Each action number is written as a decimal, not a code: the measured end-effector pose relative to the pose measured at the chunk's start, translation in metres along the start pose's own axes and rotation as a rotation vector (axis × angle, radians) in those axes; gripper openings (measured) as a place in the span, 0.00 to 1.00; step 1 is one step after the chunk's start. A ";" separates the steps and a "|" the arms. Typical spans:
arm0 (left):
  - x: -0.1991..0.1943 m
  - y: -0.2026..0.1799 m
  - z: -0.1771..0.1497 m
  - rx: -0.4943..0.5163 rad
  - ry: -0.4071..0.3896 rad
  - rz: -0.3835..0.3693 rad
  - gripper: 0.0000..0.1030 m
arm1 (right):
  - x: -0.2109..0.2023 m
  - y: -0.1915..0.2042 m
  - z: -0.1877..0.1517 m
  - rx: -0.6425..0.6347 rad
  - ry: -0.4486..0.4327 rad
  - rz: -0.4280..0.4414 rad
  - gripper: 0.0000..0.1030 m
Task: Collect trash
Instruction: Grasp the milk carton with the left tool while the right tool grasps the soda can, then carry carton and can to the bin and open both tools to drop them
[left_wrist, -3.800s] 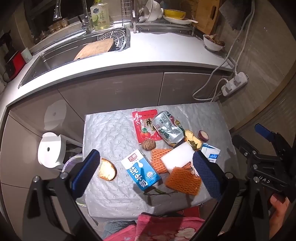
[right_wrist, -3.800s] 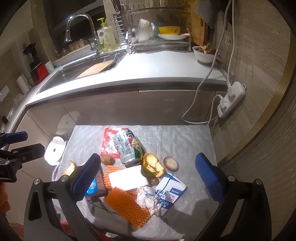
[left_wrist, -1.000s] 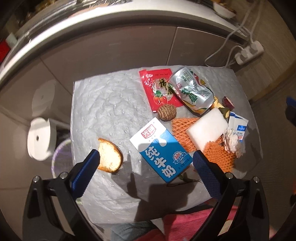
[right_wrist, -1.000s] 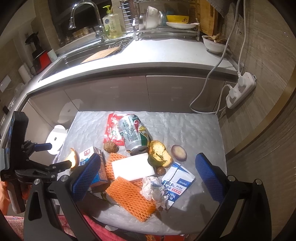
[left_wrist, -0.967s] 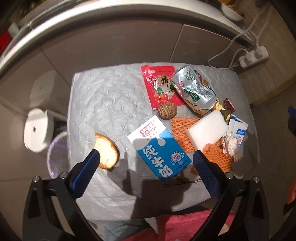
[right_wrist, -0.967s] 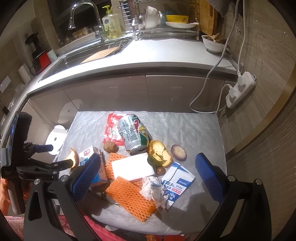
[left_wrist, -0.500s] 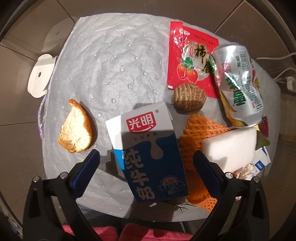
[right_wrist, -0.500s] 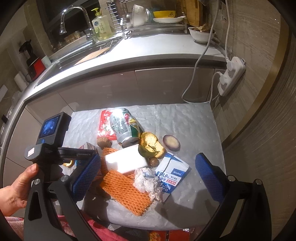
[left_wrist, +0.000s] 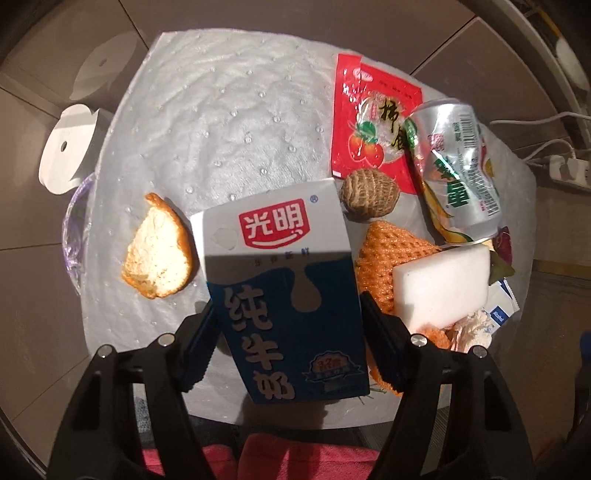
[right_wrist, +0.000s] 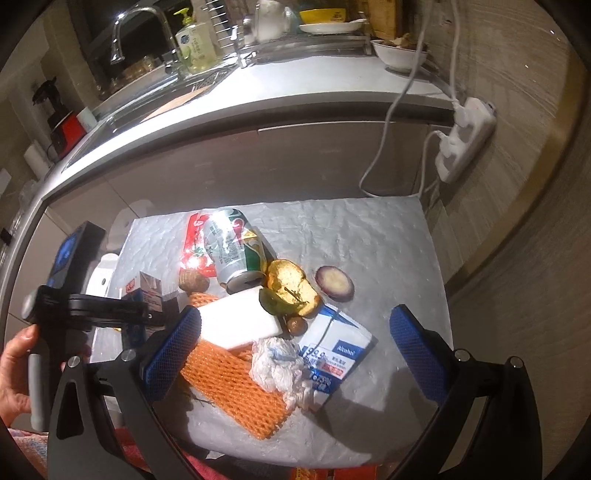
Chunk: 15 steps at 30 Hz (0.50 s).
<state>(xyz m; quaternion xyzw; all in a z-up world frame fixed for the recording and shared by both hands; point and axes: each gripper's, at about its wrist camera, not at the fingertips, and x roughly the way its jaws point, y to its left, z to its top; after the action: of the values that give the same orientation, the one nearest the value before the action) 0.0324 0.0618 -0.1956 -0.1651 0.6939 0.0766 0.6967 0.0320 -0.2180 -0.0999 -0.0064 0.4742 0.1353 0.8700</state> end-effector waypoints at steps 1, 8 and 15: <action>-0.011 0.005 -0.001 0.010 -0.030 0.003 0.67 | 0.011 0.008 0.009 -0.041 0.006 0.006 0.98; -0.085 0.043 0.002 0.052 -0.275 0.114 0.67 | 0.108 0.068 0.056 -0.309 0.111 0.022 0.98; -0.119 0.100 -0.001 -0.005 -0.384 0.156 0.67 | 0.186 0.085 0.061 -0.367 0.309 0.036 0.83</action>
<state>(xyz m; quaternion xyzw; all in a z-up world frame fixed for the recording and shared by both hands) -0.0053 0.1693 -0.0902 -0.0952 0.5590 0.1622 0.8076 0.1571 -0.0849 -0.2098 -0.1766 0.5691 0.2319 0.7689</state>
